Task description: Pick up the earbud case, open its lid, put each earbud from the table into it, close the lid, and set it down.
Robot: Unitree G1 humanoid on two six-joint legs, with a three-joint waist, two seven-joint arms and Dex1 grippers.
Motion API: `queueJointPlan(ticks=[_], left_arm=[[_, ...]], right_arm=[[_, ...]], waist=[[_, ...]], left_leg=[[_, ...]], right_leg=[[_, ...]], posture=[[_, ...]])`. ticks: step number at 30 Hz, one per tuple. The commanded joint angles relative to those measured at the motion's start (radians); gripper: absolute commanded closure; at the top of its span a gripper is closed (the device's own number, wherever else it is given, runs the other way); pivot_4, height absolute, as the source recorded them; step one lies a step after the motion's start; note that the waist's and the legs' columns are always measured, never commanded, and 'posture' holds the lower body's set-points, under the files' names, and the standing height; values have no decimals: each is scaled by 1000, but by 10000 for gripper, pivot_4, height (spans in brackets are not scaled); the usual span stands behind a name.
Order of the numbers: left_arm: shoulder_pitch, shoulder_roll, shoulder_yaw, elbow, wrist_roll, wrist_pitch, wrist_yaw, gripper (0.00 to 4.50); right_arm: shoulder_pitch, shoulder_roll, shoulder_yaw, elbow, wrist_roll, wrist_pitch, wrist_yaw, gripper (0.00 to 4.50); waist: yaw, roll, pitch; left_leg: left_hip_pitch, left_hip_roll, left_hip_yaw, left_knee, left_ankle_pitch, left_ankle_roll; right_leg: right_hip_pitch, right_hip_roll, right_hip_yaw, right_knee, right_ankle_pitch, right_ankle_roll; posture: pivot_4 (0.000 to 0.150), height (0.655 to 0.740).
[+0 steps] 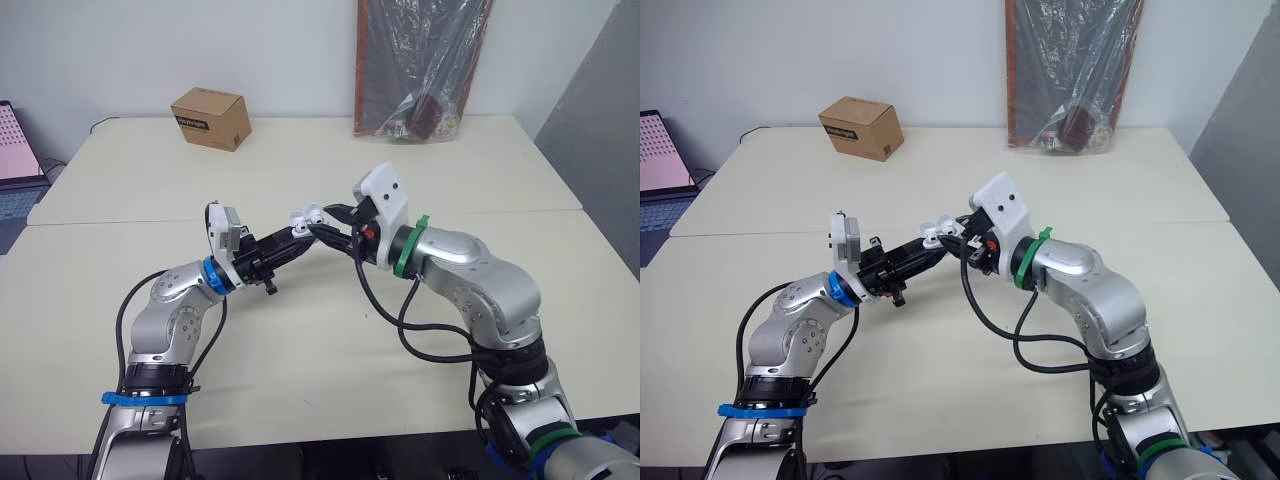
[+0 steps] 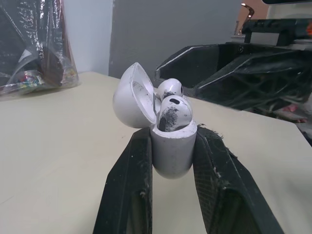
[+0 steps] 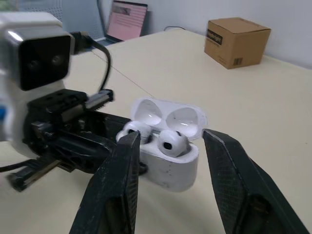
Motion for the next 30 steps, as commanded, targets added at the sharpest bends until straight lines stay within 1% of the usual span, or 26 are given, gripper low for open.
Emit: queueJointPlan(ticks=[1,4,6,8,13,18,25,30], left_arm=[[-2,23,15,-34,-11,-15,-30,37177],[-4,41,10,-27,-17,-5,-65,37177],[-4,53,4,-38,-35,17,-94,37177],[-4,61,-4,-53,-45,34,-120,37177],[-7,75,-23,-97,-72,91,-152,37177],[-5,74,-32,-115,-74,115,-159,37177],[-5,73,-34,-111,-69,120,-163,37177],[11,77,-37,-115,-64,116,-169,37177]], right_arm=[[-21,-55,-99,-107,176,65,102,24470],[-75,-85,-145,-76,233,103,98,29940],[-119,-91,-158,-23,237,103,84,36811],[-146,-109,-132,22,212,86,84,44046],[-190,-161,16,147,96,-5,125,44603],[-219,-153,119,246,1,-119,169,44603],[-245,-130,165,304,-62,-192,208,44603],[-282,-108,114,353,-54,-205,218,44603]], waist=[[1,0,0],[0,0,0],[-2,1,0],[-3,1,0],[-7,0,0],[-8,1,0],[-7,1,0],[-7,1,0]], left_leg=[[0,0,0,0,0,0],[0,0,0,0,0,0],[0,0,0,0,0,0],[1,1,0,0,0,0],[0,0,1,0,0,0],[-3,1,2,-1,0,0],[-3,1,2,-1,0,0],[-3,1,2,-1,0,0]], right_leg=[[0,0,0,0,0,0],[0,0,0,0,0,0],[0,0,0,0,0,0],[0,1,0,0,0,0],[0,1,1,0,0,0],[-5,1,2,1,0,0],[-5,0,1,0,0,0],[-5,0,1,1,0,0]], posture=[[1500,7400],[1500,7400],[1500,7400],[1500,7400],[1500,7400],[1500,7400],[1500,7400],[1500,7400]])
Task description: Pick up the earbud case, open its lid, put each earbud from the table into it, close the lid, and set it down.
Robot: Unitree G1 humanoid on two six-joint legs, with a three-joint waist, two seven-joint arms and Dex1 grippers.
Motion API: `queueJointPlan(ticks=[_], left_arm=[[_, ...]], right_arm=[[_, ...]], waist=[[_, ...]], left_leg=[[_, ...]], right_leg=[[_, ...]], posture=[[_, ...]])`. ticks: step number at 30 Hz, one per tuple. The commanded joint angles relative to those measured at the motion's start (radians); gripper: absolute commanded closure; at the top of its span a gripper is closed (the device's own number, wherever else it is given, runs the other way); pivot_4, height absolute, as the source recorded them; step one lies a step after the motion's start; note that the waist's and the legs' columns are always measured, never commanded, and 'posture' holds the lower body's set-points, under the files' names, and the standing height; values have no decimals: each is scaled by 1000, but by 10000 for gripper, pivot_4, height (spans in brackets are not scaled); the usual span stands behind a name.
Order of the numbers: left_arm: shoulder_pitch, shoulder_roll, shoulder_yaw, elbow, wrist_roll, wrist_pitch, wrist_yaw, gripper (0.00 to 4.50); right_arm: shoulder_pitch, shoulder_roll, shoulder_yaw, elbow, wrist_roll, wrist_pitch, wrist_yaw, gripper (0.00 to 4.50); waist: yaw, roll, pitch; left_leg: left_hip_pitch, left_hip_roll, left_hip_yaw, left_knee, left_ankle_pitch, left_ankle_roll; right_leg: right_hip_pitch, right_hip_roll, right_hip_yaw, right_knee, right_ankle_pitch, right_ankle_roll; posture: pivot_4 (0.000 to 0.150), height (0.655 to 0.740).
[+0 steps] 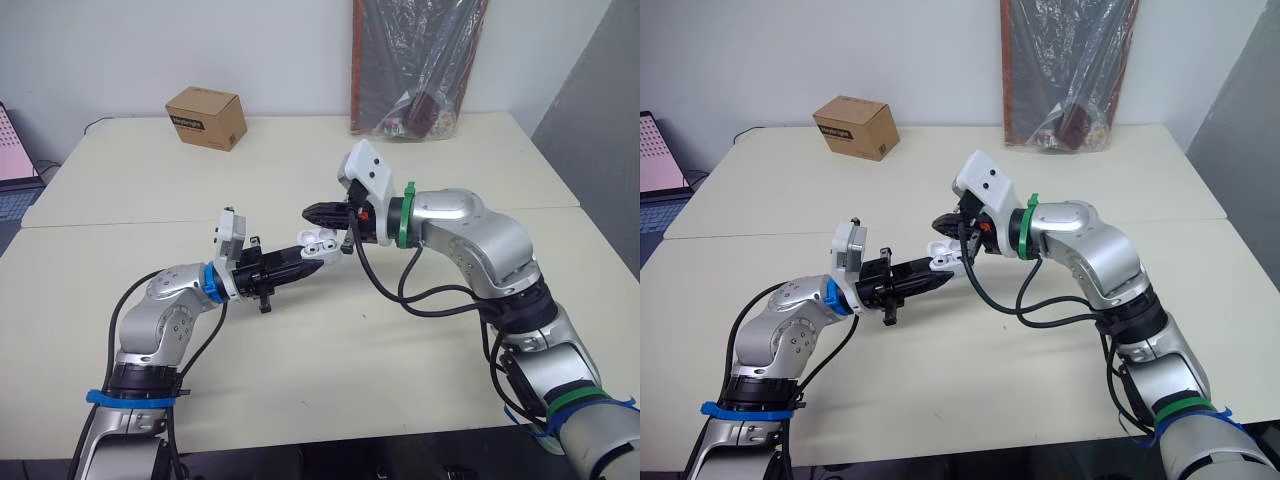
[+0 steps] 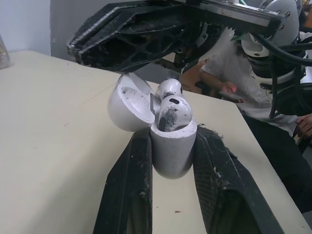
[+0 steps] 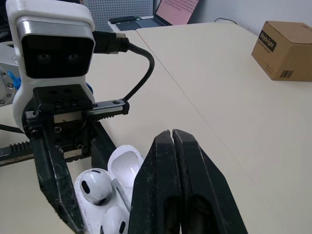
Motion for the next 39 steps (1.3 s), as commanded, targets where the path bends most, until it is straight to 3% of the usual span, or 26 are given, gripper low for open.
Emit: queueJointPlan(ticks=[1,18,39], left_arm=[[2,6,7,-42,-14,-17,-19,37177],[-8,-5,13,-35,-16,-28,-14,37177],[-35,-8,45,-4,-51,45,69,37177]], right_arm=[[-39,12,-61,-2,27,-6,21,44603],[18,-20,10,-12,-28,-18,92,44603],[73,-15,-24,-147,-8,71,79,44603]], waist=[[1,0,0],[1,0,0],[1,0,0]], left_leg=[[0,0,0,0,0,0],[0,0,0,0,0,0],[0,0,0,0,0,0]], right_leg=[[0,0,0,0,0,0],[0,0,0,0,0,0],[0,0,0,0,0,0]], posture=[[1500,7400],[1500,7400],[1500,7400]])
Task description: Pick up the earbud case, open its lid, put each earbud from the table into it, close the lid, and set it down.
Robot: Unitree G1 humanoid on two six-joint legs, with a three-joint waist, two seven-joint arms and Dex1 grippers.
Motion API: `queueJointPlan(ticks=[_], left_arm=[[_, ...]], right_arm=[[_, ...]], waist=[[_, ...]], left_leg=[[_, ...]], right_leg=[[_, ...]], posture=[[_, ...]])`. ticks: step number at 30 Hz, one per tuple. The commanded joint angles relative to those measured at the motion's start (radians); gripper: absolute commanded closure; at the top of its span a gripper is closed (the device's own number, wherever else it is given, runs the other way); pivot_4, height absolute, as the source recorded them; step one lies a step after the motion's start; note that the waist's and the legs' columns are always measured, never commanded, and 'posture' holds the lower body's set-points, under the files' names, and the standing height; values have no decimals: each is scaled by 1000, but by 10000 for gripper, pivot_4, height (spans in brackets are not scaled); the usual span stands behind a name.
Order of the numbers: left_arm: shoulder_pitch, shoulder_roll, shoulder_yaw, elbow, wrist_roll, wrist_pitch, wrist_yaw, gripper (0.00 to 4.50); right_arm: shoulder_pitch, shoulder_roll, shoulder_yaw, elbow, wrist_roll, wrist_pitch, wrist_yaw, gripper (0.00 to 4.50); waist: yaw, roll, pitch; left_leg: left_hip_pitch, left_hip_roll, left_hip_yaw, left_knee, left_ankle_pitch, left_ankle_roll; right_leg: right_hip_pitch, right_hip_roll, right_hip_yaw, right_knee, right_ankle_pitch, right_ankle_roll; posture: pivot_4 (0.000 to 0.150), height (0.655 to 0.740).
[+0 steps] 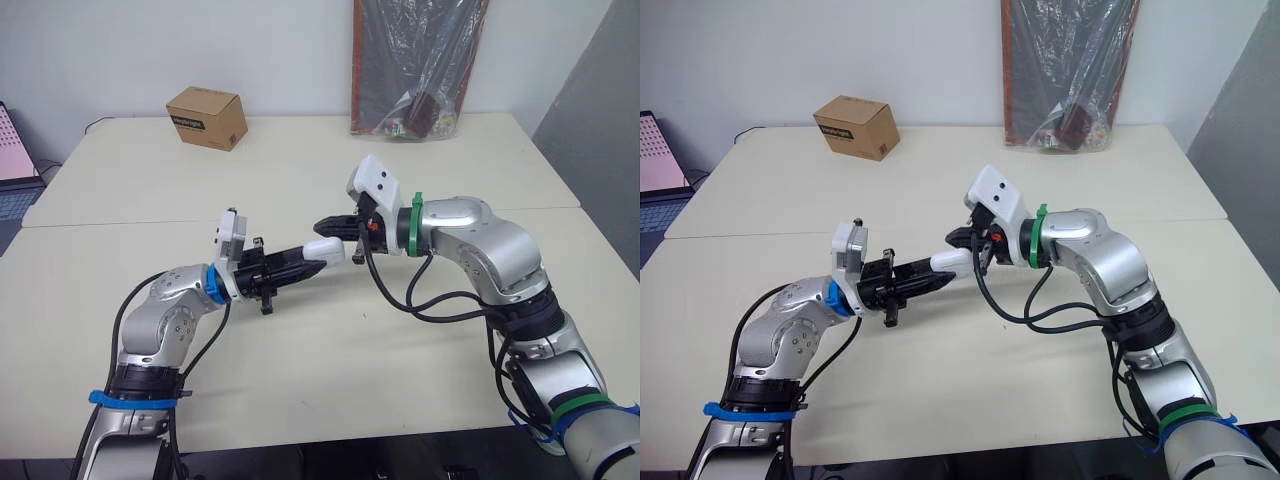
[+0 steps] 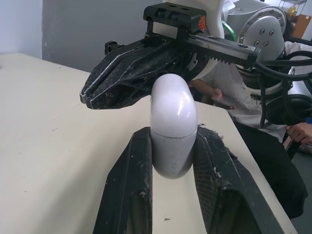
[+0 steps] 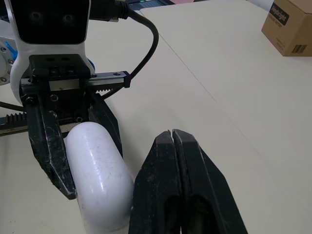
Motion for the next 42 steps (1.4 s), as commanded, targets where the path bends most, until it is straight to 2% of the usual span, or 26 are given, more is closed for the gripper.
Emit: queueJointPlan(ticks=[1,6,9,18,29,31,33,41,42], left_arm=[[-35,3,40,-2,-6,37,82,37177],[-81,17,9,4,43,272,305,37177],[-121,32,-15,28,66,413,388,37177],[-206,15,-77,175,80,548,358,37177],[-266,10,-139,286,169,544,353,37177],[-260,21,-158,279,187,542,342,30029],[-255,26,-164,274,198,538,338,25320],[-216,86,-155,221,237,515,344,1122],[-202,106,-154,204,246,510,346,195]], right_arm=[[9,9,-3,-73,25,5,0,44603],[36,-79,-80,-99,42,46,2,44603],[95,-138,-93,-167,58,71,9,44603],[220,-208,-68,-240,38,97,-28,44603],[240,-219,-49,-237,33,92,-52,44603],[240,-218,-48,-233,33,92,-55,45000],[240,-217,-47,-232,34,92,-57,45000],[246,-215,-42,-234,40,92,-62,45000],[248,-215,-42,-236,41,92,-62,45000]], waist=[[0,0,0],[4,0,0],[7,0,0],[7,0,0],[8,0,0],[8,0,0],[8,0,0],[3,0,0],[0,0,0]], left_leg=[[0,0,0,0,0,0],[0,0,-1,1,0,0],[0,-1,-1,1,0,0],[0,-1,-1,1,0,0],[0,-1,0,1,0,0],[0,-1,-1,2,0,0],[0,-1,0,2,0,0],[2,-1,0,2,0,0],[2,0,0,2,0,0]], right_leg=[[0,0,0,0,0,0],[0,0,0,0,0,0],[1,0,-1,0,0,0],[0,0,-1,1,0,0],[1,0,0,1,0,0],[1,0,0,1,0,0],[1,0,0,1,0,0],[2,0,1,1,0,0],[2,0,1,1,0,0]], posture=[[1500,7400],[1500,7400],[1500,7400],[1500,7400],[1500,7400],[1500,7400],[1500,7400],[1500,7400],[1500,7400]])
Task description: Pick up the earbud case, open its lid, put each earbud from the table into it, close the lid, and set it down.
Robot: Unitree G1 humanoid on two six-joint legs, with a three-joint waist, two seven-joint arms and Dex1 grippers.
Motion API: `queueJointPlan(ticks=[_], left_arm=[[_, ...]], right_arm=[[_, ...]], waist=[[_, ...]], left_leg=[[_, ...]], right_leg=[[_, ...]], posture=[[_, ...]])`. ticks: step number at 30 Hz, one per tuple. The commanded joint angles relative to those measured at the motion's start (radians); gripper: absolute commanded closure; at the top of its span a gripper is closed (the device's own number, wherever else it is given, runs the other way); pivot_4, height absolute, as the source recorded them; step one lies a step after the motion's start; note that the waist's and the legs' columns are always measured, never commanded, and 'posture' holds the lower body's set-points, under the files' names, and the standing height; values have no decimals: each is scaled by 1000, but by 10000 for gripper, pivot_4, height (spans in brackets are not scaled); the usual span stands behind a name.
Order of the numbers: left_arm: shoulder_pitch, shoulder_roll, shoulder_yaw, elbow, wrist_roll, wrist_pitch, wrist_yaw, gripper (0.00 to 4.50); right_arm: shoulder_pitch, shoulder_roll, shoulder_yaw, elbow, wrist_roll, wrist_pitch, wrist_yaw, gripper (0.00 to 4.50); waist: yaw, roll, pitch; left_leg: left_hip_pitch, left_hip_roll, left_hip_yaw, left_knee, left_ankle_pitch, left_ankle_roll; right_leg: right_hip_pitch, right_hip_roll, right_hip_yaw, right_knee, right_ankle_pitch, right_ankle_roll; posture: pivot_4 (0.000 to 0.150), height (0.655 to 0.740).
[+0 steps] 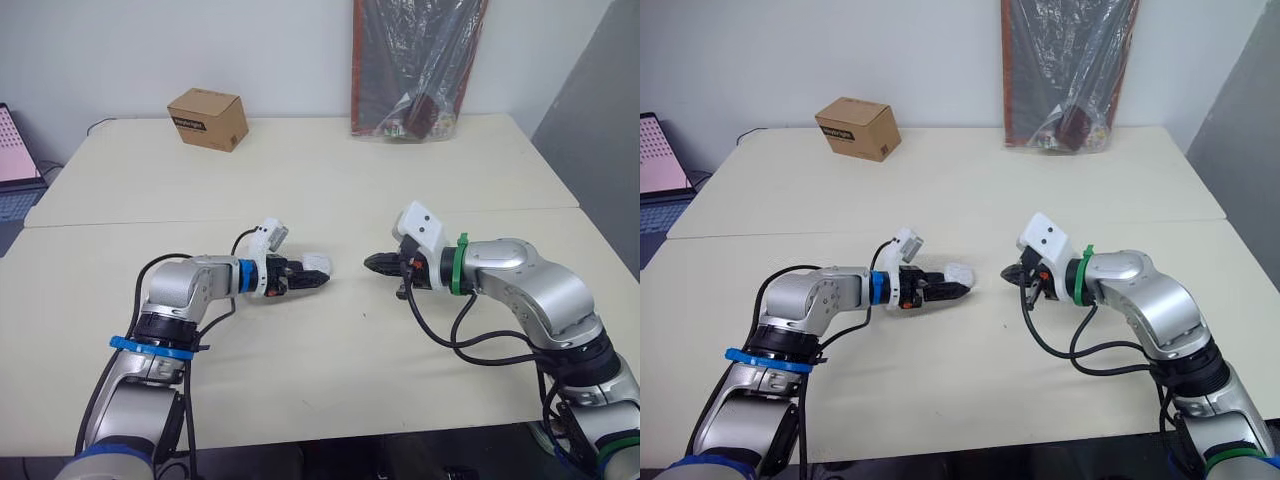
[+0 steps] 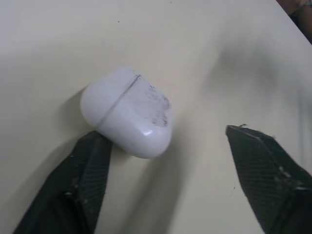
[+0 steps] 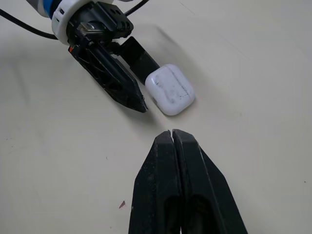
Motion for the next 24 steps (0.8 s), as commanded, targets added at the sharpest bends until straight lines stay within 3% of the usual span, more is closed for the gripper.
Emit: queueJointPlan(ticks=[1,5,11,24], left_arm=[[53,85,14,-43,60,-13,27,195],[141,171,42,-116,81,-69,28,195],[275,213,164,-257,41,-129,49,195],[675,93,440,-547,9,-317,200,195]], right_arm=[[6,-4,-10,-37,5,-11,-2,45000],[39,-10,-25,-69,18,-2,-7,45000],[123,5,-70,-159,50,17,-40,45000],[468,83,-174,-393,68,-94,-221,45000]], waist=[[-9,0,0],[-22,0,0],[-22,0,0],[2,0,0]], left_leg=[[0,0,0,0,0,0],[1,1,1,-1,0,0],[1,1,1,-1,0,0],[-1,1,2,-1,0,0]], right_leg=[[0,0,0,0,0,0],[0,0,1,1,0,0],[0,0,2,0,0,0],[-1,-2,2,-2,0,0]], posture=[[1500,7400],[1500,7400],[1500,7400],[1500,7400]])
